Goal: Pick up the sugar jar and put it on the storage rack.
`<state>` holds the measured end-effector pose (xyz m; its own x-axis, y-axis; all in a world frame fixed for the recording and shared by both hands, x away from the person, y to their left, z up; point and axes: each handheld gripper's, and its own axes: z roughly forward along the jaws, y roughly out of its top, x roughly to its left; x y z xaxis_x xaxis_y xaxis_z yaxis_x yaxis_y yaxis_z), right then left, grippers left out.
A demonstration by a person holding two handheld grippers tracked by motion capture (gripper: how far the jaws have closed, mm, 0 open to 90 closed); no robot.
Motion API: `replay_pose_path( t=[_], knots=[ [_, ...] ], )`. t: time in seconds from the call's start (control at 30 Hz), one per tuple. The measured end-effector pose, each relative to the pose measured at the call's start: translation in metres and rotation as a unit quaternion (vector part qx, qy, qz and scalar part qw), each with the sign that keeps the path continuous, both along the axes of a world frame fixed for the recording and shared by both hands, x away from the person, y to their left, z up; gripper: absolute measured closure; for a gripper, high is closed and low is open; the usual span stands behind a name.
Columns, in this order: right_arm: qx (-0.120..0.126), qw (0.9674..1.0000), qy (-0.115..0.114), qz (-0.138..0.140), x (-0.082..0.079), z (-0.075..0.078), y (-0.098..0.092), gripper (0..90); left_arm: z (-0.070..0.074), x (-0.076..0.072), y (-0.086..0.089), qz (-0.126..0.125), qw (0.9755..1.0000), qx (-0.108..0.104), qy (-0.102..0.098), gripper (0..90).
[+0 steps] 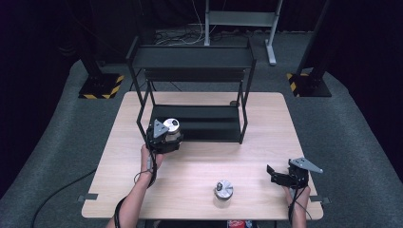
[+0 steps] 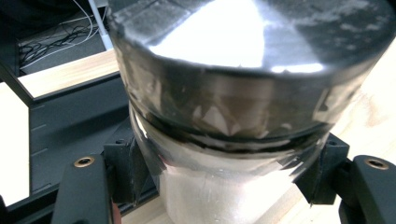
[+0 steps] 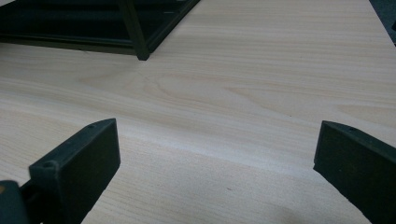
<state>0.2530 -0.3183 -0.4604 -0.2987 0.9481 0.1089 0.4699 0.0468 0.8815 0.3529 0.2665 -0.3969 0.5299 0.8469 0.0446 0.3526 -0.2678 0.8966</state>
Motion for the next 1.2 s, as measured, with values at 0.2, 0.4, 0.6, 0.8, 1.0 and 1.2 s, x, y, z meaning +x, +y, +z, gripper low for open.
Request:
replay_pose_path(
  t=[0.2, 0.4, 0.6, 0.8, 1.0, 1.2],
  knots=[
    [0.0, 1.0, -0.001, -0.001, 0.0, 0.0, 0.0, 0.0, 0.006, 0.001, 0.001, 0.0, 1.0, 0.003, -0.005, 30.6],
    [0.0, 1.0, -0.001, -0.001, 0.0, 0.0, 0.0, 0.0, 0.013, 0.003, 0.002, 0.002, 0.9999, 0.003, -0.01, 30.6],
    [0.0, 1.0, 0.001, -0.001, 0.0, 0.0, 0.0, 0.0, 0.019, 0.005, 0.003, 0.002, 0.9999, 0.003, -0.012, 30.6],
    [0.0, 1.0, 0.001, 0.0, 0.0, 0.0, 0.0, 0.0, 0.026, 0.008, 0.003, 0.0, 0.9999, 0.005, -0.012, 30.6],
    [0.002, 1.0, 0.0, 0.0, 0.0, 0.0, 0.0, 0.0, 0.033, 0.011, 0.002, -0.002, 0.9999, 0.006, -0.015, 30.6],
    [0.002, 1.0, -0.001, 0.001, 0.0, 0.0, -0.001, 0.0, 0.041, 0.014, 0.003, -0.004, 0.9998, 0.008, -0.016, 30.5]
  ],
)
